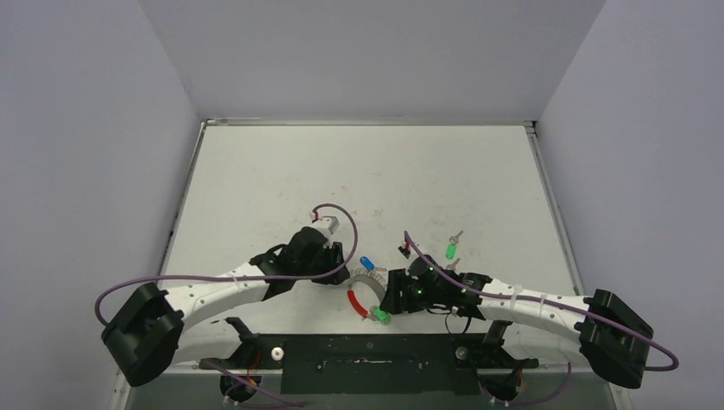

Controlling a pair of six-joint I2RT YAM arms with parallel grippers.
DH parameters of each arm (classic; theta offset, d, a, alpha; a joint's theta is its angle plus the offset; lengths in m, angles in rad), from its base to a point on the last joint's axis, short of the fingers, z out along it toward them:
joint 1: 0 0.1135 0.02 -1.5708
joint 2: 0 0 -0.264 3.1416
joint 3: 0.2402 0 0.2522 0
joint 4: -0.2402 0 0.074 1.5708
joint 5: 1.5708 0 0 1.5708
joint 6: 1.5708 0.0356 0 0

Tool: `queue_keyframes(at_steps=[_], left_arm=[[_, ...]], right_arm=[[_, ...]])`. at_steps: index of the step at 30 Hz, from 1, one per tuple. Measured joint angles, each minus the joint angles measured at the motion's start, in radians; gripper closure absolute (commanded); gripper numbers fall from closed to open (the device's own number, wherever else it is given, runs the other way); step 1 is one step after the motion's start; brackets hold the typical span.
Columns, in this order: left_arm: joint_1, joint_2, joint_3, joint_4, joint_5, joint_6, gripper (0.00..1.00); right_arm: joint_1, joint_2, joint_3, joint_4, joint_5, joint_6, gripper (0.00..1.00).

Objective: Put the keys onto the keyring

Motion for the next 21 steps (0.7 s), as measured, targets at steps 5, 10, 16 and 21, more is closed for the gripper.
queue_keyframes(at_steps=[5,10,16,21], left_arm=[[-0.001,-0.19,-0.095,0.005,0.016,-0.013,0.59],[-0.008,-0.296,-0.193,0.025,0.053,-0.056,0.59],[-0.014,-0.315,-0.225,0.035,0.072,-0.082,0.59],[-0.014,-0.308,-0.225,0.051,0.075,-0.082,0.59]], right_arm=[[0.005,-0.013,0.0,-0.018,0.0,-0.005,0.65],[0.027,0.022,0.0,-0.006,-0.018,0.002,0.72],[0.062,0.106,0.011,0.037,-0.039,0.018,0.74],[0.096,0.175,0.063,0.084,-0.056,0.027,0.76]])
